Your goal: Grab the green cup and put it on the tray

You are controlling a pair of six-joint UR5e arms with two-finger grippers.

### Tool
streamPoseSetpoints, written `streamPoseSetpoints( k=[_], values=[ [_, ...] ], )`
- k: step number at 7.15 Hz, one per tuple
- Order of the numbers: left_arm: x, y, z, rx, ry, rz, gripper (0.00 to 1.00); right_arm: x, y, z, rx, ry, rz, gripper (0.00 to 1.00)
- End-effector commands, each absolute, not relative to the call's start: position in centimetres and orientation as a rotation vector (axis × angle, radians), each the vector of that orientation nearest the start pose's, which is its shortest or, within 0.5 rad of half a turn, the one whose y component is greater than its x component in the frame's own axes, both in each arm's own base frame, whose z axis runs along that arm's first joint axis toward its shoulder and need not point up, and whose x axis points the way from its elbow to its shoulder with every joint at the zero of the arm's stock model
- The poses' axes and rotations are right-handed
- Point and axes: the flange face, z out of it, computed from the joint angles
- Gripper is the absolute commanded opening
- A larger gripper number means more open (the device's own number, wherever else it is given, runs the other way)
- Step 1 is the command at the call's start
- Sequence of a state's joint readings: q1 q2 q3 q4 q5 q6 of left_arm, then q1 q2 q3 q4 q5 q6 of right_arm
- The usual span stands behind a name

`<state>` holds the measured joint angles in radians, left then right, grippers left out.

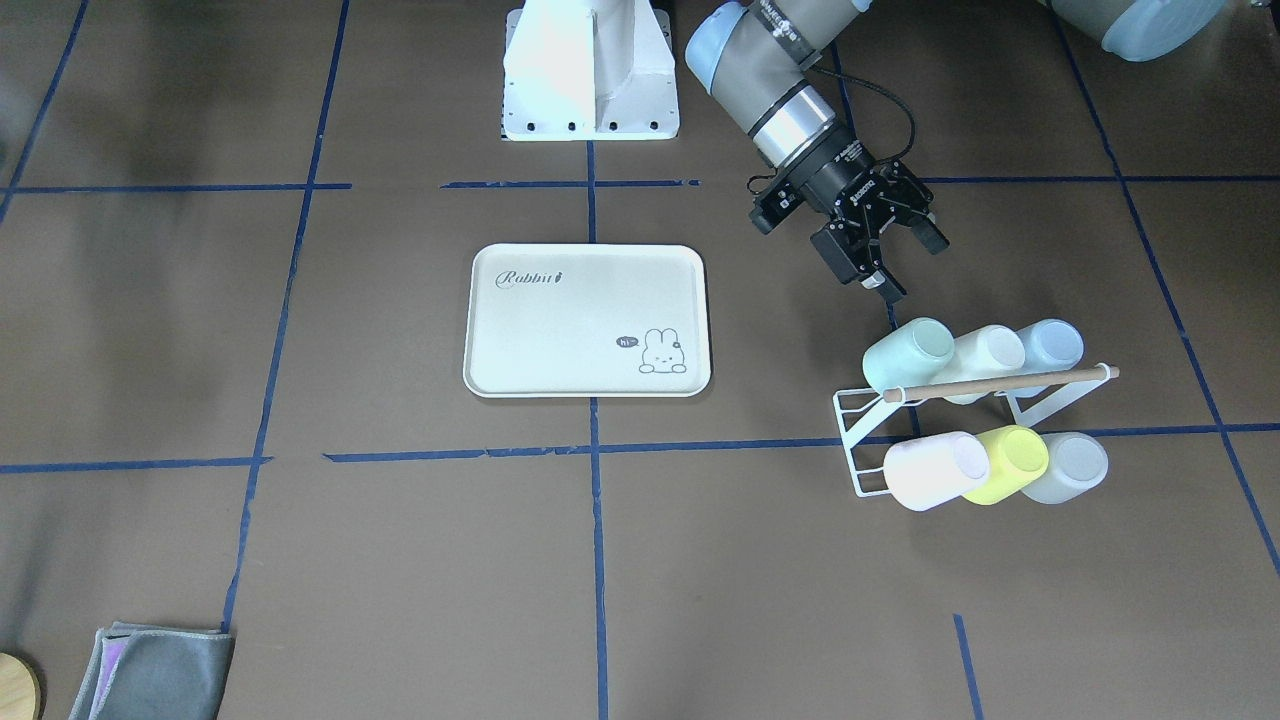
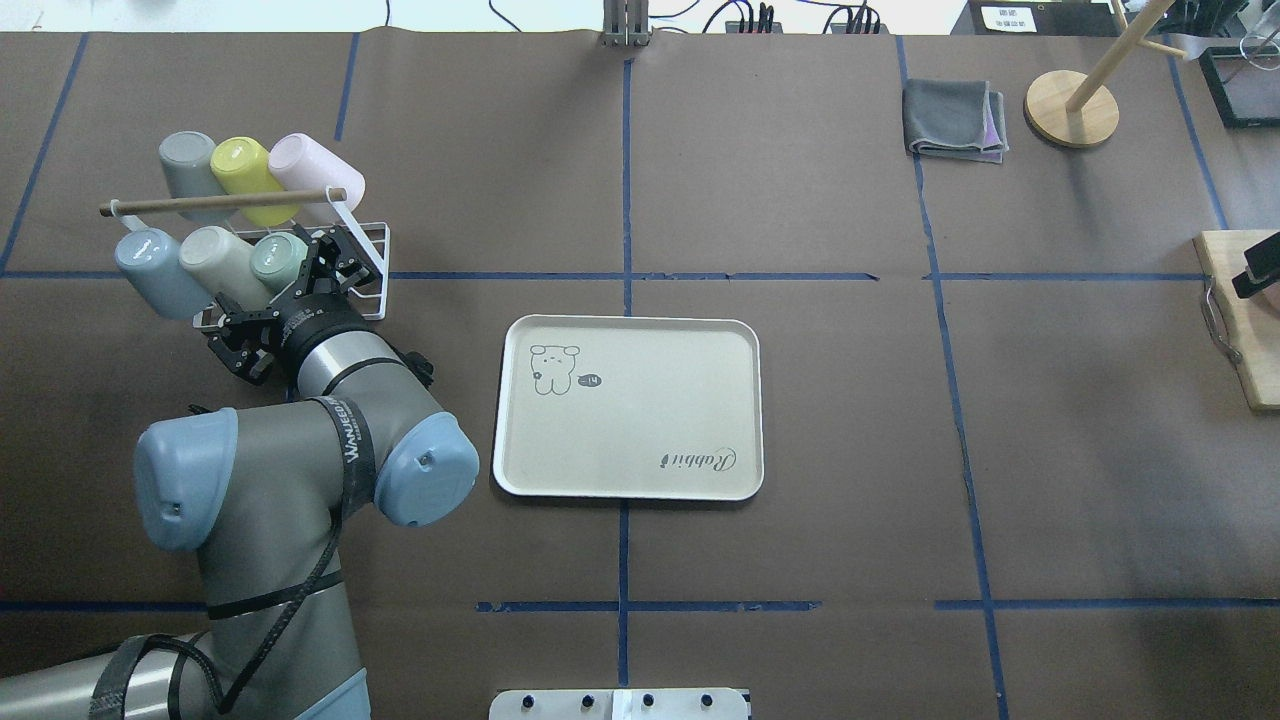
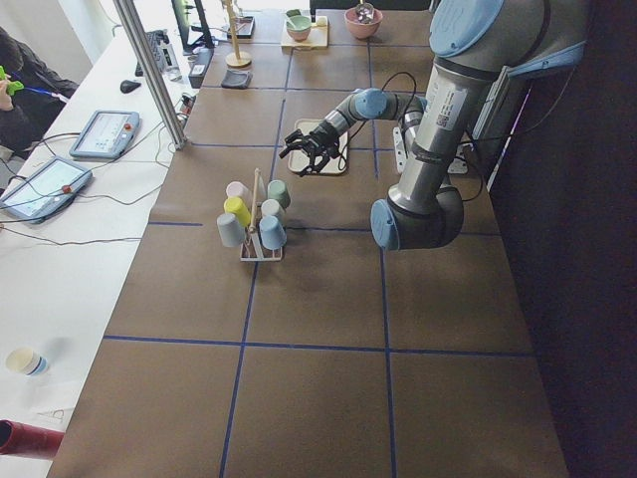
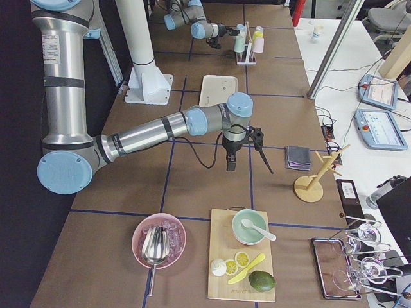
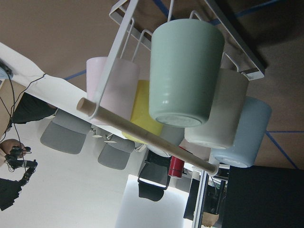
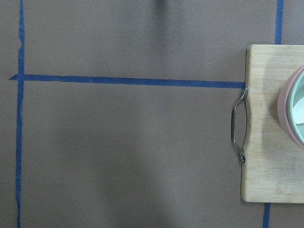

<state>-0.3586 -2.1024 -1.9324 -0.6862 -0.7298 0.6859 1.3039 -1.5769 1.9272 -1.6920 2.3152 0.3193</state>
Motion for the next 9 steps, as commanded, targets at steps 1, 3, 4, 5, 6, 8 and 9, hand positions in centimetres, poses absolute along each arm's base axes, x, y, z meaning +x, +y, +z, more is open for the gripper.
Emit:
streamPoseSetpoints(
  k=[1, 3, 4, 5, 6, 8, 9],
  values=[
    [48.1, -39.3, 32.0, 0.182, -1.018, 1.811, 0.98, -6.3, -48.0, 50.1, -0.005, -0.775, -0.035, 1.0],
    [49.4, -39.3, 33.5, 0.148, -1.049, 1.832, 0.99, -6.3, -48.1, 50.2, -0.006, -0.773, -0.034, 1.0],
    [50.0, -39.7, 34.0, 0.137, -1.082, 1.833, 0.98, -6.3, -48.0, 50.0, -0.005, -0.777, -0.036, 1.0],
    [50.1, -39.9, 34.4, 0.127, -1.091, 1.834, 0.97, -6.3, -48.1, 49.9, -0.004, -0.783, -0.036, 1.0],
    [50.4, -40.0, 34.5, 0.128, -1.108, 1.832, 0.97, -6.3, -48.1, 50.0, -0.006, -0.783, -0.035, 1.0],
    [51.5, -40.7, 36.0, 0.132, -1.14, 1.825, 0.95, -6.4, -48.3, 49.9, -0.004, -0.783, -0.036, 1.0],
    [51.6, -41.3, 36.4, 0.135, -1.151, 1.814, 0.95, -6.4, -48.3, 49.9, -0.007, -0.787, -0.036, 1.0]
  ],
)
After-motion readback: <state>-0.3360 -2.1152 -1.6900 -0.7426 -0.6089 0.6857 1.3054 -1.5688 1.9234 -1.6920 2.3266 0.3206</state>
